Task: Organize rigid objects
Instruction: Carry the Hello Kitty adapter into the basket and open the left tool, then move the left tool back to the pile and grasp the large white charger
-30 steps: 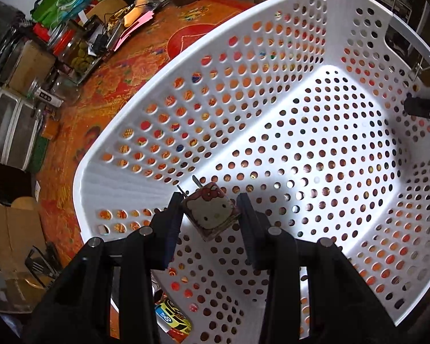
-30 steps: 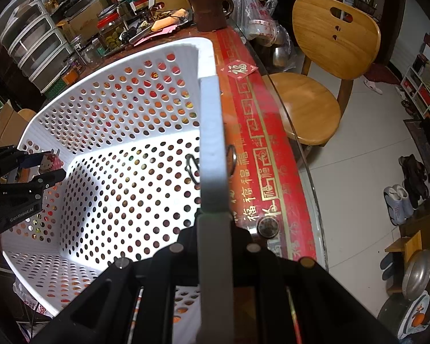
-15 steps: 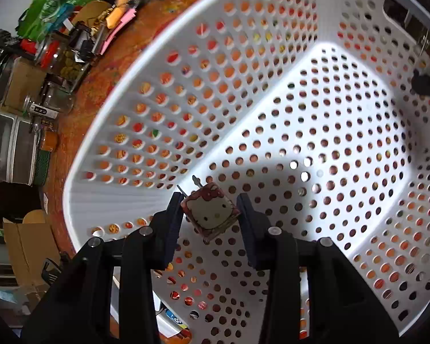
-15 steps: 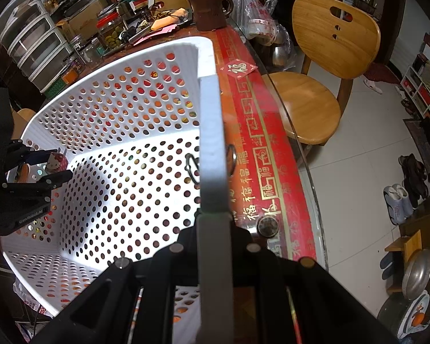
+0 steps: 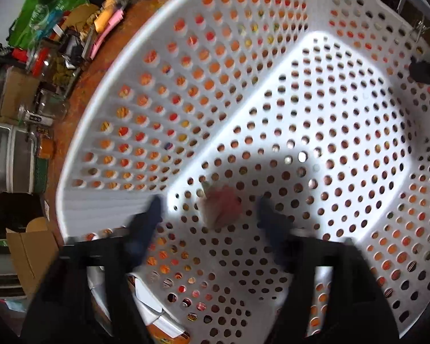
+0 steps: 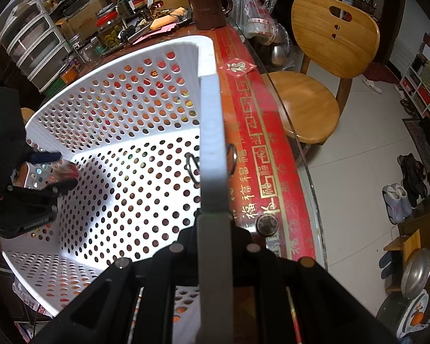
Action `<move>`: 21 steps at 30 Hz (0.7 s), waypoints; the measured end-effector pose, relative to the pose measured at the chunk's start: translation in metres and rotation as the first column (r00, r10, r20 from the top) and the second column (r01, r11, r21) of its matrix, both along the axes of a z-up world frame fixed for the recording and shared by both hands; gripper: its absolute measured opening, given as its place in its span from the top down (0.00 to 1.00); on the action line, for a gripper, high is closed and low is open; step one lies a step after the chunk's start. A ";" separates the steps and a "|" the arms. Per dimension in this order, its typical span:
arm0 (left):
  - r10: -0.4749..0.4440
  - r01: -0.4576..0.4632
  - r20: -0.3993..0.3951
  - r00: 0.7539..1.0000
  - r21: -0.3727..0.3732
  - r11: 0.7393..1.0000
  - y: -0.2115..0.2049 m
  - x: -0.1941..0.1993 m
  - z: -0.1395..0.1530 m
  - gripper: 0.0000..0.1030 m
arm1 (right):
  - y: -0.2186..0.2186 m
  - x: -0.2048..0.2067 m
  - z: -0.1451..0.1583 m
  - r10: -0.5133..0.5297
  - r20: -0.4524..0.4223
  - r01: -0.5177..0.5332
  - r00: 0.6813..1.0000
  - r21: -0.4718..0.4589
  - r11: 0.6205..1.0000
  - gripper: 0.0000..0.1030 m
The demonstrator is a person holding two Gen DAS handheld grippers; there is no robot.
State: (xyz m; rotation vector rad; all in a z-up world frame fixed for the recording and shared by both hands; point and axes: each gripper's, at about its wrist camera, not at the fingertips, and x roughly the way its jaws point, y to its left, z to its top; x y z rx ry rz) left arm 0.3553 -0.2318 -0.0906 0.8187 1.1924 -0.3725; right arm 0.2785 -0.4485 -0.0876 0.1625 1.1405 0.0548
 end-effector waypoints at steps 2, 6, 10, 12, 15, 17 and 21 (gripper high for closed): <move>-0.023 0.024 0.056 0.998 -0.003 1.000 0.000 -0.005 0.010 0.14 | 0.000 -0.001 0.000 -0.001 -0.001 0.001 1.000 -0.001 1.000 0.90; -0.008 0.018 0.129 0.992 -0.075 0.997 0.015 -0.014 0.046 0.14 | 0.000 -0.001 0.000 -0.004 -0.001 0.004 1.000 0.001 1.000 0.90; 0.052 -0.016 0.226 0.973 -0.156 0.988 0.060 -0.028 0.099 0.12 | -0.001 -0.002 0.001 -0.004 -0.001 0.004 1.000 0.003 1.000 0.90; 0.104 -0.052 0.273 0.956 -0.191 0.980 0.088 -0.035 0.124 0.04 | -0.001 -0.002 0.001 -0.005 -0.002 0.005 1.000 0.002 1.000 0.90; 0.238 -0.178 0.333 0.912 -0.202 0.963 0.156 -0.033 0.153 0.01 | -0.001 -0.002 0.001 -0.006 -0.002 0.006 1.000 0.000 1.000 0.90; 0.324 -0.264 0.319 0.891 -0.218 0.940 0.198 -0.022 0.155 0.01 | -0.001 -0.003 0.001 -0.006 -0.001 0.006 1.000 0.000 1.000 0.90; 0.456 -0.420 0.202 0.867 -0.195 0.886 0.263 0.012 0.100 0.01 | -0.002 -0.004 0.001 -0.006 0.002 0.006 1.000 0.006 1.000 0.90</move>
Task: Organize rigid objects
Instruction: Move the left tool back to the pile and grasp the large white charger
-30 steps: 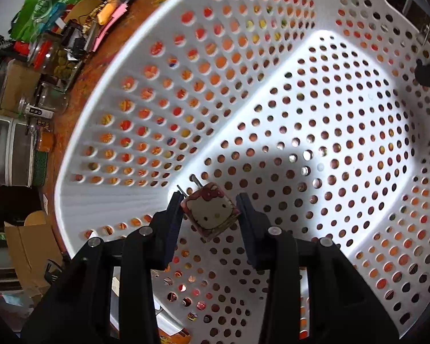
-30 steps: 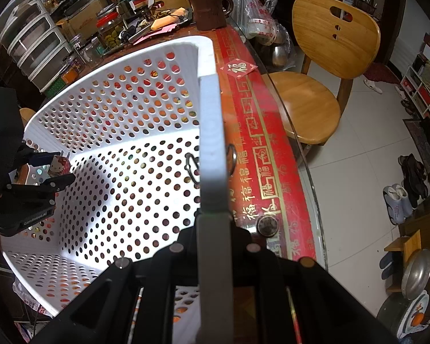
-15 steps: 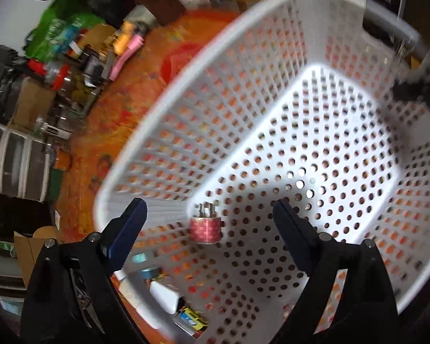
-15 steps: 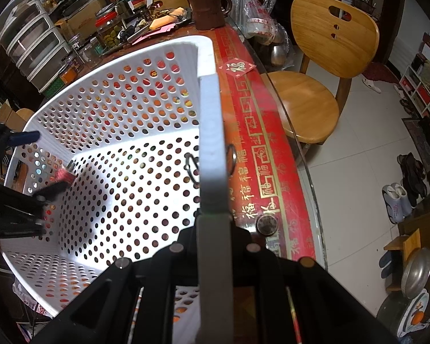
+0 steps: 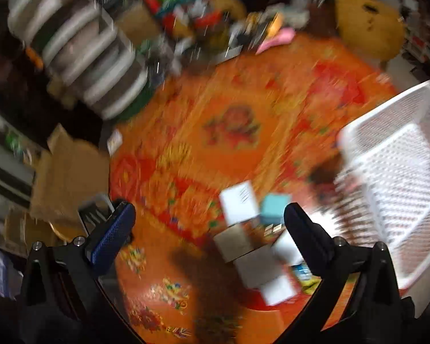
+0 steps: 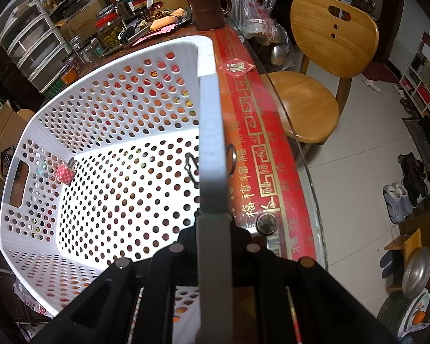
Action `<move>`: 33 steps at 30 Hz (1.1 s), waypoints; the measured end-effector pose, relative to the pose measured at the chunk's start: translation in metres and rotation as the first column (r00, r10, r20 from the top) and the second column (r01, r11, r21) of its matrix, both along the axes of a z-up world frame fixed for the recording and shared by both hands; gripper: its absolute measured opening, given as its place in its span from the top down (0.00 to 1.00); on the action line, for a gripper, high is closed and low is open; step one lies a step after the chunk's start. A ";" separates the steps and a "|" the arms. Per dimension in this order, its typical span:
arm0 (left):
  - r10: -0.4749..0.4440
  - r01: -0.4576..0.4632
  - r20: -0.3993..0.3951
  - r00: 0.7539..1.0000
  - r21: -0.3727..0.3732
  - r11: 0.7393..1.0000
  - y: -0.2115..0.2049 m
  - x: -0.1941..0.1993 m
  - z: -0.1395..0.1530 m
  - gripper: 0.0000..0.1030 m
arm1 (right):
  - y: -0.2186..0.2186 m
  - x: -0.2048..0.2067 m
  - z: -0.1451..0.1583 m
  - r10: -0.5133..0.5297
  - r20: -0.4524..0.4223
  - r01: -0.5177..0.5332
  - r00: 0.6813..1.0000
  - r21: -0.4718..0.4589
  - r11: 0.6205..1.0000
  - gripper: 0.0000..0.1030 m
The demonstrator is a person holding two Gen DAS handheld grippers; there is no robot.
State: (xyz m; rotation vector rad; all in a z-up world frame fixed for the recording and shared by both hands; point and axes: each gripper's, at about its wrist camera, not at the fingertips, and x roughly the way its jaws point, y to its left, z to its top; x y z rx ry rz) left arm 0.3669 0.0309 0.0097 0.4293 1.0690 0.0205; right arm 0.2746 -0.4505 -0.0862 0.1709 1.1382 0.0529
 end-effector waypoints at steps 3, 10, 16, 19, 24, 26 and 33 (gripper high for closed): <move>0.061 -0.068 -0.115 0.991 -0.059 0.996 0.024 0.025 -0.056 0.01 | 0.001 0.000 0.000 0.000 -0.002 0.000 1.000 -0.003 1.000 0.90; 0.113 -0.147 -0.196 0.974 -0.169 0.974 0.028 0.053 -0.116 0.03 | 0.002 0.001 0.001 0.007 -0.010 -0.007 1.000 -0.010 1.000 0.90; 0.142 -0.178 -0.194 0.971 -0.177 0.968 0.022 0.074 -0.128 0.12 | 0.002 0.000 0.000 0.005 -0.013 -0.005 1.000 -0.012 1.000 0.90; 0.167 -0.207 -0.207 0.964 -0.189 0.960 0.027 0.077 -0.131 0.25 | 0.002 0.001 0.000 0.005 -0.013 -0.005 1.000 -0.011 1.000 0.90; 0.176 -0.224 -0.210 0.962 -0.230 0.947 0.028 0.080 -0.139 0.46 | 0.002 0.001 0.000 0.007 -0.013 -0.007 1.000 -0.012 1.000 0.90; 0.179 -0.223 -0.203 0.963 -0.219 0.950 0.025 0.079 -0.139 0.51 | 0.002 0.001 0.000 0.007 -0.013 -0.007 1.000 -0.011 1.000 0.90; 0.170 -0.195 -0.135 0.976 -0.198 0.961 0.018 0.074 -0.123 0.52 | 0.002 0.001 0.000 0.006 -0.013 -0.006 1.000 -0.011 1.000 0.90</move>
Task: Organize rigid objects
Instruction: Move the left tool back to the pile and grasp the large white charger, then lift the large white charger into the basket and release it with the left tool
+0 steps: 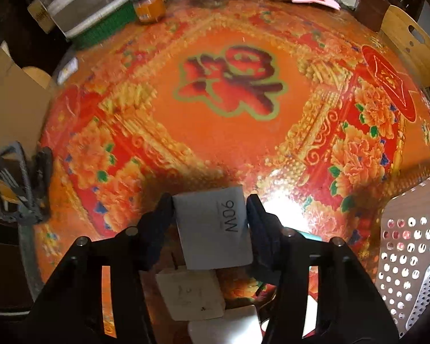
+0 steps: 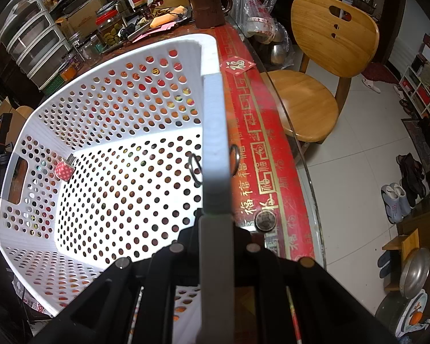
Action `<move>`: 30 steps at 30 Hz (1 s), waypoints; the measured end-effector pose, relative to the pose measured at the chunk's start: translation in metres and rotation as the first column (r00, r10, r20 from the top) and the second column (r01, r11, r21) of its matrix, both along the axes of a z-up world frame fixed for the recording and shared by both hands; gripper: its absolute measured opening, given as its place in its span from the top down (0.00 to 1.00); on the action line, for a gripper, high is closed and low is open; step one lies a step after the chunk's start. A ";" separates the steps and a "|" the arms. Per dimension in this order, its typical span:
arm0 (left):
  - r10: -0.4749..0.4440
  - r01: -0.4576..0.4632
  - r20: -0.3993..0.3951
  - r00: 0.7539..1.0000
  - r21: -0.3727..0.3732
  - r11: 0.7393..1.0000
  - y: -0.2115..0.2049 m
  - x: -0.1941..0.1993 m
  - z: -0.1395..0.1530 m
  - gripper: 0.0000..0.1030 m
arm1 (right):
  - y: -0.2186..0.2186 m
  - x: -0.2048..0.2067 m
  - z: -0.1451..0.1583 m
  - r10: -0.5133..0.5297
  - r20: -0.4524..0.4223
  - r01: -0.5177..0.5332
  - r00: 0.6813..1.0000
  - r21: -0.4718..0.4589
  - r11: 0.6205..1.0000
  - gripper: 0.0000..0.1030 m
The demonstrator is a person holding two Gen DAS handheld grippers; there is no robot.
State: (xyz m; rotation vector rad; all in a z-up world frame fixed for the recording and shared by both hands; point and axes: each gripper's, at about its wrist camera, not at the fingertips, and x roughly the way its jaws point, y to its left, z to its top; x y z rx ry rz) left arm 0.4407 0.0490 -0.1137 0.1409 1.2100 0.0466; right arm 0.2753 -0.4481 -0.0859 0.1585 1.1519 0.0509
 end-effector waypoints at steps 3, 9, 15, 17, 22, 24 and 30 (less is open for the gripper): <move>-0.004 0.004 0.046 0.999 0.010 1.000 -0.002 -0.005 0.016 0.52 | 0.000 0.000 0.000 0.000 0.001 0.000 1.000 0.001 1.000 0.90; -0.006 0.005 0.119 0.993 0.010 1.000 -0.003 -0.016 0.047 0.53 | 0.000 0.000 0.001 -0.001 0.001 0.001 1.000 0.001 1.000 0.90; -0.028 0.026 0.202 0.979 0.016 1.000 -0.011 -0.035 0.087 0.53 | 0.000 0.000 0.000 -0.001 0.001 0.001 1.000 0.002 1.000 0.90; -0.055 0.052 0.240 0.969 0.021 0.998 -0.020 -0.046 0.110 0.53 | 0.000 0.000 0.000 -0.001 0.001 0.001 1.000 0.001 1.000 0.90; -0.161 0.156 0.333 0.929 0.041 0.987 -0.064 -0.080 0.171 0.53 | 0.000 0.000 0.000 -0.001 0.001 0.001 1.000 0.002 1.000 0.90; -0.215 0.212 0.358 0.909 0.048 0.976 -0.089 -0.095 0.194 0.53 | 0.000 0.000 0.000 -0.001 0.001 0.001 1.000 0.001 1.000 0.90; -0.388 0.394 0.339 0.857 0.055 0.918 -0.174 -0.122 0.216 0.53 | 0.000 0.000 0.000 -0.001 0.001 0.001 1.000 0.001 1.000 0.90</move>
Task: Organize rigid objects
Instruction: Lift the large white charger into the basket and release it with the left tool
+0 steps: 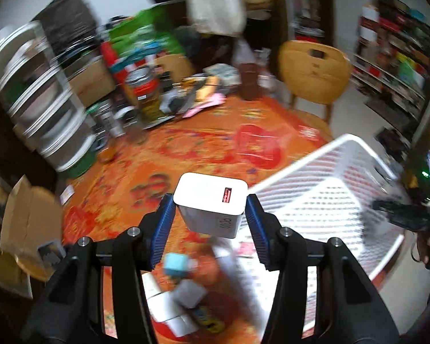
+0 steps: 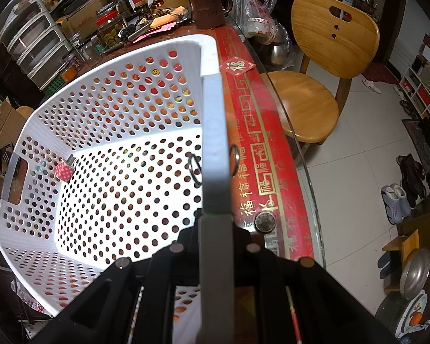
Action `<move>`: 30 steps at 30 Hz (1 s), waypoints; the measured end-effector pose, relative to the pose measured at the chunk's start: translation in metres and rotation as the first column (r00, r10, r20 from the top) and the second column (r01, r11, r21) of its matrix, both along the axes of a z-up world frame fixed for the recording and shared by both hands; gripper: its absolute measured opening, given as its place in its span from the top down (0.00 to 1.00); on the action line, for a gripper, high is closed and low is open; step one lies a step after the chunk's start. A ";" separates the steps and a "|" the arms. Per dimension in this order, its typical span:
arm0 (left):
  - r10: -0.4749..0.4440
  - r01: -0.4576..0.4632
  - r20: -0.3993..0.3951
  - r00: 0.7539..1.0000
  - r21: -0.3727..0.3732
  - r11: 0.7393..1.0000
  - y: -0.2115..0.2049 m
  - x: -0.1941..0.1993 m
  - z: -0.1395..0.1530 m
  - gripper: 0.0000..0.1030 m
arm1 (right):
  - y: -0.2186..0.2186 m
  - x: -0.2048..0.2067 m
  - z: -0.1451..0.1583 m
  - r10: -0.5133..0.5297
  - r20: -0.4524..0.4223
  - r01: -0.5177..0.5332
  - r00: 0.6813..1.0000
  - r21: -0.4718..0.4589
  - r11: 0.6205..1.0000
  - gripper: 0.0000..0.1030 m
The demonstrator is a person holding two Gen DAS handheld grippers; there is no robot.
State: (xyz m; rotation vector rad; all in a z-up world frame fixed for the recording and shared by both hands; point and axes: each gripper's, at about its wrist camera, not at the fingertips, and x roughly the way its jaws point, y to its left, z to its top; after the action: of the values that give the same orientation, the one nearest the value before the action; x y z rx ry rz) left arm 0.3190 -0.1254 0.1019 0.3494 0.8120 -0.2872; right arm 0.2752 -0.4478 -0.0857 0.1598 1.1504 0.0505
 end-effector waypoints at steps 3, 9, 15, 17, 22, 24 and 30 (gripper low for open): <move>-0.090 0.091 -0.053 0.995 0.028 0.995 -0.052 -0.004 -0.013 0.53 | 0.000 0.000 0.000 -0.001 0.000 0.001 1.000 0.000 1.000 0.90; -0.215 0.239 -0.178 0.960 0.122 0.963 -0.136 -0.005 -0.060 0.53 | 0.000 0.001 0.000 0.002 -0.004 -0.002 1.000 0.001 1.000 0.90; -0.276 0.327 -0.264 0.924 0.174 0.929 -0.169 -0.001 -0.102 0.53 | 0.001 0.001 0.000 0.001 -0.004 -0.001 1.000 0.001 1.000 0.90; -0.288 0.352 -0.301 0.909 0.184 0.918 -0.173 0.003 -0.118 0.53 | 0.000 0.001 0.000 0.002 -0.004 -0.002 1.000 0.002 1.000 0.90; -0.272 0.363 -0.357 0.893 0.219 0.906 -0.177 0.007 -0.151 0.53 | 0.000 0.002 0.000 0.002 -0.004 -0.002 1.000 0.002 1.000 0.90; -0.277 0.371 -0.361 0.890 0.221 0.902 -0.178 0.006 -0.156 0.53 | 0.000 0.002 0.000 0.002 -0.004 -0.002 1.000 0.002 1.000 0.90; -0.260 0.363 -0.381 0.887 0.227 0.904 -0.175 0.011 -0.157 0.53 | 0.001 0.002 0.000 0.000 -0.005 0.000 1.000 0.002 1.000 0.90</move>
State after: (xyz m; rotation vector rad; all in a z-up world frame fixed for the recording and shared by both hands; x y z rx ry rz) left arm 0.3303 -0.3002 -0.0556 0.7301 1.1482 -0.5466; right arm 0.2772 -0.4471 -0.0854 0.1615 1.1552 0.0517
